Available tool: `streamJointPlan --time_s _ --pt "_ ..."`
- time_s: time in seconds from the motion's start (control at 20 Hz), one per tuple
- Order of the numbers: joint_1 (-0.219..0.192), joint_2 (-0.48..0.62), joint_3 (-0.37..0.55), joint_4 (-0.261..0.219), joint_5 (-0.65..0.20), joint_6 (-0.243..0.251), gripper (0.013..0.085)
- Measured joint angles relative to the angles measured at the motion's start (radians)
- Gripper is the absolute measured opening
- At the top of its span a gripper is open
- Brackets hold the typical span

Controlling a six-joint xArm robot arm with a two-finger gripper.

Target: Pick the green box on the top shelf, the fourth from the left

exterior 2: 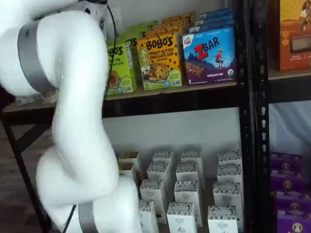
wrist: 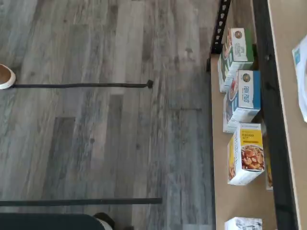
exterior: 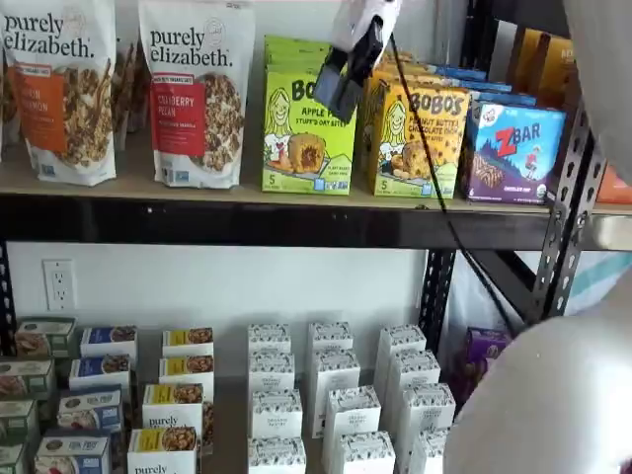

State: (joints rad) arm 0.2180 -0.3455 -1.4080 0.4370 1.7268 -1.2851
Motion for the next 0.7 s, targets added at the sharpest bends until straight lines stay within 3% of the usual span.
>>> streamJointPlan --time_s 0.25,0.7 --pt "0.000 0.045 -0.081 -0.036 0.044 0.010 0.0850" --pt "-0.018 0.053 -0.104 -0.008 0.012 0.003 0.0850"
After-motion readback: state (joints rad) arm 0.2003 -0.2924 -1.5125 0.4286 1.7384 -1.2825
